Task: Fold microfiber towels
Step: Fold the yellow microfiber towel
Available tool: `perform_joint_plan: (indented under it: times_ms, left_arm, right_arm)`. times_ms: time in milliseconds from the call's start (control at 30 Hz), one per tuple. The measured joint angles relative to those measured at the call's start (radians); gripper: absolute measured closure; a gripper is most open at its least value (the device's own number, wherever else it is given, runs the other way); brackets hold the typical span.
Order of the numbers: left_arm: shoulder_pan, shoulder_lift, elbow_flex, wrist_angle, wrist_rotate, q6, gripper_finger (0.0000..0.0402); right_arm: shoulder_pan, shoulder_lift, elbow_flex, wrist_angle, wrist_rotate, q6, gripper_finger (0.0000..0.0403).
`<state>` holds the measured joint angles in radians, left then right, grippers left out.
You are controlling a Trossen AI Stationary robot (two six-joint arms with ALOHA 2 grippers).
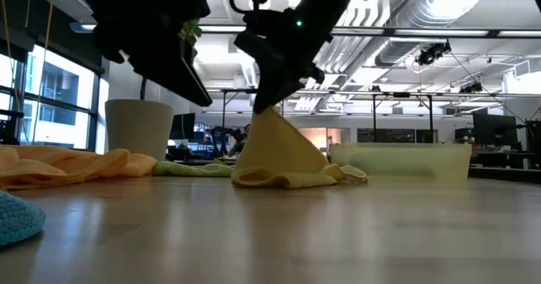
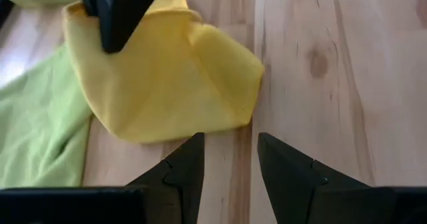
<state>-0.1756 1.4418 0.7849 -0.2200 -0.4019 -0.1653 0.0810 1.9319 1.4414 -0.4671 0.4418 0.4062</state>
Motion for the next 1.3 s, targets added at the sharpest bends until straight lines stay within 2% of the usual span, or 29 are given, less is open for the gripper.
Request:
perform_joint_plan:
  times_ms: [100, 233, 433, 600, 700, 800, 1000, 1167, 1300]
  left_arm:
    - [-0.004, 0.0, 0.0, -0.04, 0.0, -0.024, 0.0272]
    - [-0.004, 0.0, 0.0, -0.055, 0.001, -0.026, 0.0272]
    - [-0.003, 0.0, 0.0, -0.053, 0.002, -0.027, 0.0272]
    - [-0.003, 0.0, 0.0, -0.053, 0.002, -0.044, 0.0272]
    - [-0.003, 0.0, 0.0, -0.05, 0.002, -0.046, 0.0272]
    - [-0.003, 0.0, 0.0, -0.049, 0.002, -0.058, 0.0272]
    - [-0.003, 0.0, 0.0, -0.045, 0.002, -0.06, 0.0272]
    - [-0.003, 0.0, 0.0, -0.046, 0.009, -0.071, 0.0272]
    - [-0.003, 0.0, 0.0, -0.045, 0.01, -0.071, 0.0272]
  right_arm:
    - [-0.018, -0.001, 0.0, 0.031, -0.043, -0.04, 0.0377]
    - [-0.034, -0.034, 0.0, 0.007, -0.076, -0.091, 0.0319]
    - [-0.036, -0.149, 0.0, -0.168, -0.075, -0.144, 0.0242]
    - [-0.032, -0.234, -0.008, -0.437, -0.075, -0.158, 0.0231]
    - [-0.019, -0.272, -0.1, -0.476, -0.074, -0.172, 0.0237]
    - [-0.011, -0.313, -0.263, -0.392, -0.078, -0.176, 0.0245]
    - [-0.014, -0.357, -0.545, 0.03, -0.08, -0.337, 0.0257]
    - [-0.036, -0.355, -0.669, 0.2, -0.086, -0.411, 0.0259]
    - [-0.064, -0.355, -0.732, 0.307, -0.155, -0.406, 0.0259]
